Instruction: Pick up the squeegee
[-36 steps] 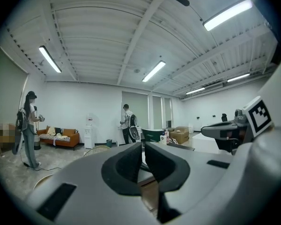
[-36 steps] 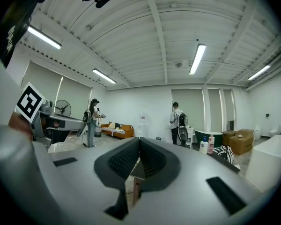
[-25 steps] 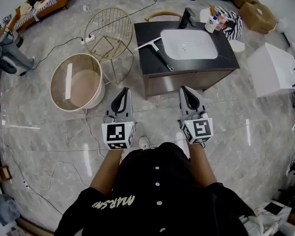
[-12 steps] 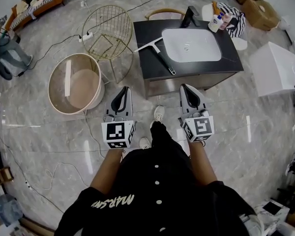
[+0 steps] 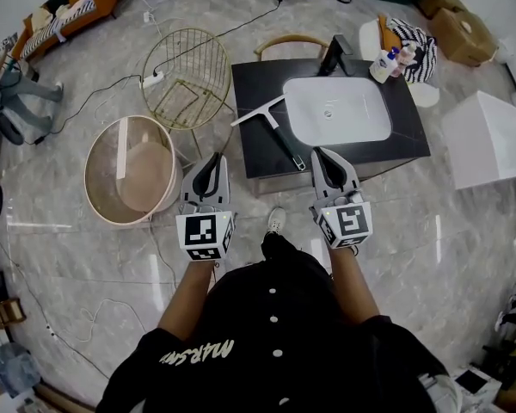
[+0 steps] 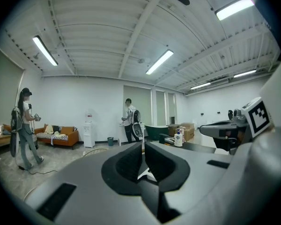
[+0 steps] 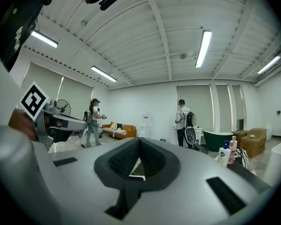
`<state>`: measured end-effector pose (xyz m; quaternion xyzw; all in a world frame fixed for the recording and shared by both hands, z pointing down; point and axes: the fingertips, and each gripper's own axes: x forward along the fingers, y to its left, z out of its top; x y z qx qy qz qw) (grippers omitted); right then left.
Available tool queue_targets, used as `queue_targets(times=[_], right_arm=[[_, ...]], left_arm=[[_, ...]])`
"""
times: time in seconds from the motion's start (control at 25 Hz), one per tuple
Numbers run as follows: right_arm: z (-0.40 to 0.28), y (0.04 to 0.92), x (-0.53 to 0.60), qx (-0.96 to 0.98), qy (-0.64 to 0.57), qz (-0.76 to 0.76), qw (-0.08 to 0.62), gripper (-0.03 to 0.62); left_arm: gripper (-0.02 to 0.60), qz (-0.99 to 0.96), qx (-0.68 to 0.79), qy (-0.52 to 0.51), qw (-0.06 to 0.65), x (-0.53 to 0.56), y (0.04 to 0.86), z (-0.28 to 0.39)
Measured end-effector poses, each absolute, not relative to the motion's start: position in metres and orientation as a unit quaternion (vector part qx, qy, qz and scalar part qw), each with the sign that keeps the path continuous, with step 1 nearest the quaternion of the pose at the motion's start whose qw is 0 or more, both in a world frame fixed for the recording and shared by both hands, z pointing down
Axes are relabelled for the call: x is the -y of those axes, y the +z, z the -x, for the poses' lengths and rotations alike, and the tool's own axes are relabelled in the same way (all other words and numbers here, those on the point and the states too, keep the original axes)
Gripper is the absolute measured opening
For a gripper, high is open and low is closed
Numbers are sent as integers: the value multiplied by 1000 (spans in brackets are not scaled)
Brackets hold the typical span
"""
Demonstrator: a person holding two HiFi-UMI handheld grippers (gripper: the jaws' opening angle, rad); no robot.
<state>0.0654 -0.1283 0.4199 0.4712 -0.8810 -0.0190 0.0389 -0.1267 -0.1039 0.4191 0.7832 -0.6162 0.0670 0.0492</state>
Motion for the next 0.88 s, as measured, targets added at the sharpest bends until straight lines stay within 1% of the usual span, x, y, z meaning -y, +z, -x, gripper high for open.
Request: queue_targets(times=[0.24, 0.48, 0.68, 0.88], right_arm=[[-74, 405, 194, 889, -31, -456, 34, -3], [-82, 407, 240, 894, -35, -444, 37, -3], [-85, 420, 266, 898, -24, -435, 56, -3], [-79, 423, 283, 900, -21, -432, 59, -3]], left_arm=[[24, -779, 623, 63, 39, 167, 402, 112], [23, -769, 635, 65, 37, 209, 402, 106], [25, -759, 647, 65, 45, 233, 408, 107], [23, -757, 647, 71, 52, 247, 414, 111]])
